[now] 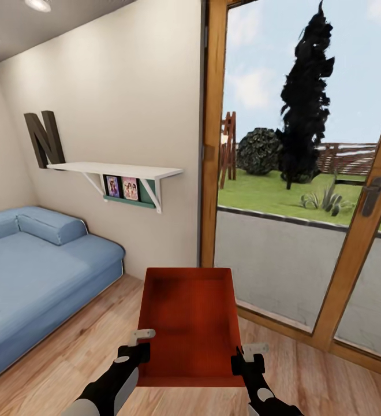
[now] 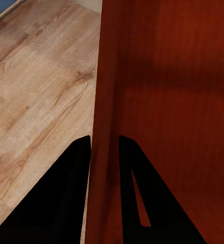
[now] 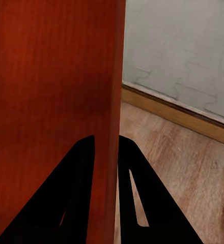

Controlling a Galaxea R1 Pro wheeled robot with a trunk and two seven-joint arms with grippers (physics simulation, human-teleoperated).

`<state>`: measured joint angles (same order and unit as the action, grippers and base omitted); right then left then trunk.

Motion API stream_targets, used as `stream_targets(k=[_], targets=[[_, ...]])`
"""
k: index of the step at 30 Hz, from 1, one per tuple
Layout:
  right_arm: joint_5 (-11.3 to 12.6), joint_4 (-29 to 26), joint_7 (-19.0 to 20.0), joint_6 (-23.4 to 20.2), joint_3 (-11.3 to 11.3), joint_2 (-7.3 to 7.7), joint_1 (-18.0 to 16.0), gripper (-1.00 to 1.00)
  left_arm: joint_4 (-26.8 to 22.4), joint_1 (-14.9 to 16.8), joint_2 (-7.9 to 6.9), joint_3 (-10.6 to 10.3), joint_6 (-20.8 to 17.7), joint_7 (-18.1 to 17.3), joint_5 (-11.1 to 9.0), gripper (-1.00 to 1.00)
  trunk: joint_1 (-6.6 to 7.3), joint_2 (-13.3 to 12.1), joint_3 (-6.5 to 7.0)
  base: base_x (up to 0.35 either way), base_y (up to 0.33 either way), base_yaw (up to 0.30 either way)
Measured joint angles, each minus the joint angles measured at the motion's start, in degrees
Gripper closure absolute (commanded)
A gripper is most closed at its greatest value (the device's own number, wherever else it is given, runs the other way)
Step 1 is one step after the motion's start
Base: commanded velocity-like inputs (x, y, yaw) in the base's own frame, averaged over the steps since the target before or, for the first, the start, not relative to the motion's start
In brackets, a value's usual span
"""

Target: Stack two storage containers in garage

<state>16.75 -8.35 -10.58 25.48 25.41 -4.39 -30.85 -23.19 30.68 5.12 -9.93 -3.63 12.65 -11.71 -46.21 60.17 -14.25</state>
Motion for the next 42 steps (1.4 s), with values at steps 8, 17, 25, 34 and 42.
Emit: stream_targets(k=[8,17,25,34,42], targets=[[0.0,0.0,0.0,0.0,0.0,0.00,0.0,1.00,0.0,0.0,0.00,0.1,0.0,0.0,0.0,1.00,0.00,0.0,0.75,0.000,0.000,0.000],[0.1,0.0,0.0,0.0,0.1,-0.01,0.0,1.00,0.0,0.0,-0.02,0.0,0.1,-0.1,-0.1,1.00,0.00,0.0,1.25,0.000,0.000,0.000],[0.5,0.1,-0.1,0.1,0.4,-0.05,0.0,1.00,0.0,0.0,0.02,0.0,0.1,0.1,-0.1,1.00,0.00,0.0,1.26,0.000,0.000,0.000],[0.5,0.1,-0.1,0.0,0.3,-0.06,0.0,1.00,0.0,0.0,0.02,0.0,0.0,0.1,0.0,1.00,0.00,0.0,1.26,0.000,0.000,0.000],[0.4,0.1,-0.1,0.0,0.3,-0.06,0.0,1.00,0.0,0.0,0.02,0.0,0.0,0.1,0.0,1.00,0.00,0.0,1.26,0.000,0.000,0.000]])
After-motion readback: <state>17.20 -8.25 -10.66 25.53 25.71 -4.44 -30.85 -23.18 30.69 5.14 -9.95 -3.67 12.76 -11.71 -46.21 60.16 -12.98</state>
